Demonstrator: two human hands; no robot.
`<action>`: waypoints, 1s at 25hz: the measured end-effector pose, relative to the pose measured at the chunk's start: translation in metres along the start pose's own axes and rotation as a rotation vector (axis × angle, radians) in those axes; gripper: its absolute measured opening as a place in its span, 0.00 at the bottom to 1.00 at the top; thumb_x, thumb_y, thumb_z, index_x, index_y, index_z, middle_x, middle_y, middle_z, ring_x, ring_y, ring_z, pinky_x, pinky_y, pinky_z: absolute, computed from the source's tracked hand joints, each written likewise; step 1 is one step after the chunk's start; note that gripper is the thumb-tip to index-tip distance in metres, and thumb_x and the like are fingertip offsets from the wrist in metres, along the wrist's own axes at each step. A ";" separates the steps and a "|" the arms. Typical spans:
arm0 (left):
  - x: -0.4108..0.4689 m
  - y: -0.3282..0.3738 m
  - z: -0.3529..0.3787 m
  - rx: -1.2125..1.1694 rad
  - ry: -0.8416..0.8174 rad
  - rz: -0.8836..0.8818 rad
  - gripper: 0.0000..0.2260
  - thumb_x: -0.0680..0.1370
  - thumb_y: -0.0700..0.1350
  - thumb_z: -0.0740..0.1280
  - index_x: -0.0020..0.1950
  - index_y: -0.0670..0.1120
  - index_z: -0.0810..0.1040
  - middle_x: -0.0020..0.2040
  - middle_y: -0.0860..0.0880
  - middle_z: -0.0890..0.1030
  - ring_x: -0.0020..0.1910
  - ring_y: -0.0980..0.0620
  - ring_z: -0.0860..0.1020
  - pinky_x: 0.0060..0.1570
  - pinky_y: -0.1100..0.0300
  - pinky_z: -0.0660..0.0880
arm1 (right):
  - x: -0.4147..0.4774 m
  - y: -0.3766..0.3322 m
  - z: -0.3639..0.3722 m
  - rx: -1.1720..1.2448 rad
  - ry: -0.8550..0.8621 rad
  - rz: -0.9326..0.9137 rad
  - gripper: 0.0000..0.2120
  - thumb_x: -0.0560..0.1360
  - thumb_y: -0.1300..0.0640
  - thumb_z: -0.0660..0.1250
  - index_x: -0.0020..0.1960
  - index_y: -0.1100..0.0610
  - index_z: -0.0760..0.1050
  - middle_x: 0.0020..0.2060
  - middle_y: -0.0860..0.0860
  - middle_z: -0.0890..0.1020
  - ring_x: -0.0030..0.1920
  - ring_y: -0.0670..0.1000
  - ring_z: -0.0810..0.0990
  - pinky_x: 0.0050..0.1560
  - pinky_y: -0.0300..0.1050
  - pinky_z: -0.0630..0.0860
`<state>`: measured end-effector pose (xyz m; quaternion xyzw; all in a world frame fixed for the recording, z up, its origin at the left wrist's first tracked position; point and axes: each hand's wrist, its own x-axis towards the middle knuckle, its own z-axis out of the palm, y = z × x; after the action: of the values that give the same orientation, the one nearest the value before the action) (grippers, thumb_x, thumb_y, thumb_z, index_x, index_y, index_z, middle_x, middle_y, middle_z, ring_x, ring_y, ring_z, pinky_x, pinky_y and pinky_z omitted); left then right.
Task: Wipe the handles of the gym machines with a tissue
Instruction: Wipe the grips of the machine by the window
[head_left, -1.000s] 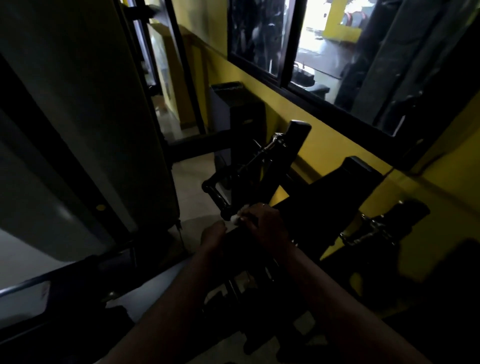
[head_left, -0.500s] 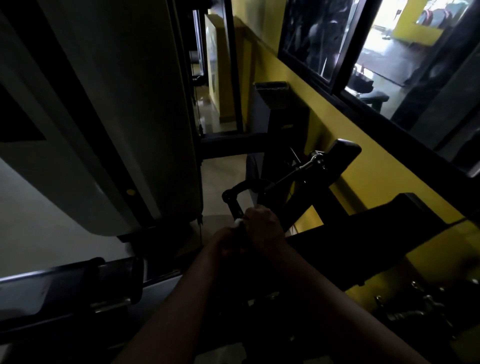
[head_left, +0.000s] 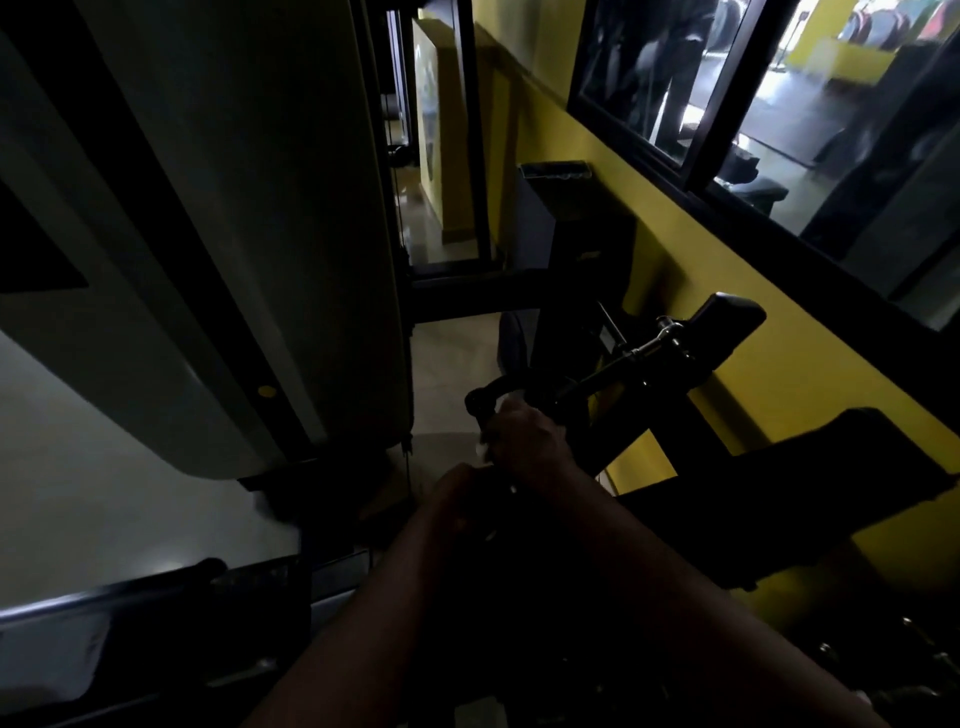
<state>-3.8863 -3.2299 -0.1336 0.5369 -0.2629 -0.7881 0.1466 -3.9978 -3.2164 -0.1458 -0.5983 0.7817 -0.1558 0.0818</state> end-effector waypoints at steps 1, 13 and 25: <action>0.001 0.005 0.001 -0.037 -0.005 0.002 0.09 0.83 0.37 0.52 0.57 0.38 0.71 0.39 0.45 0.72 0.36 0.47 0.71 0.47 0.54 0.69 | -0.006 0.003 0.002 -0.076 -0.051 -0.058 0.11 0.78 0.61 0.62 0.56 0.61 0.79 0.55 0.56 0.78 0.55 0.56 0.77 0.52 0.43 0.73; 0.049 0.057 -0.014 0.060 -0.090 -0.213 0.36 0.77 0.70 0.48 0.47 0.40 0.79 0.47 0.39 0.78 0.46 0.38 0.74 0.63 0.41 0.65 | 0.034 -0.011 0.010 -0.021 0.008 0.202 0.14 0.79 0.64 0.59 0.61 0.67 0.75 0.61 0.59 0.77 0.60 0.53 0.75 0.39 0.23 0.70; 0.072 0.057 -0.009 0.258 -0.125 -0.164 0.36 0.76 0.72 0.48 0.45 0.40 0.77 0.45 0.43 0.79 0.44 0.41 0.76 0.56 0.46 0.72 | 0.056 -0.021 0.002 0.036 0.091 0.393 0.12 0.79 0.58 0.63 0.58 0.62 0.78 0.57 0.58 0.80 0.58 0.57 0.78 0.51 0.44 0.71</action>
<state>-3.9084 -3.3162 -0.1590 0.5208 -0.3260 -0.7890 -0.0052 -3.9932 -3.2759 -0.1374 -0.4251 0.8833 -0.1777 0.0861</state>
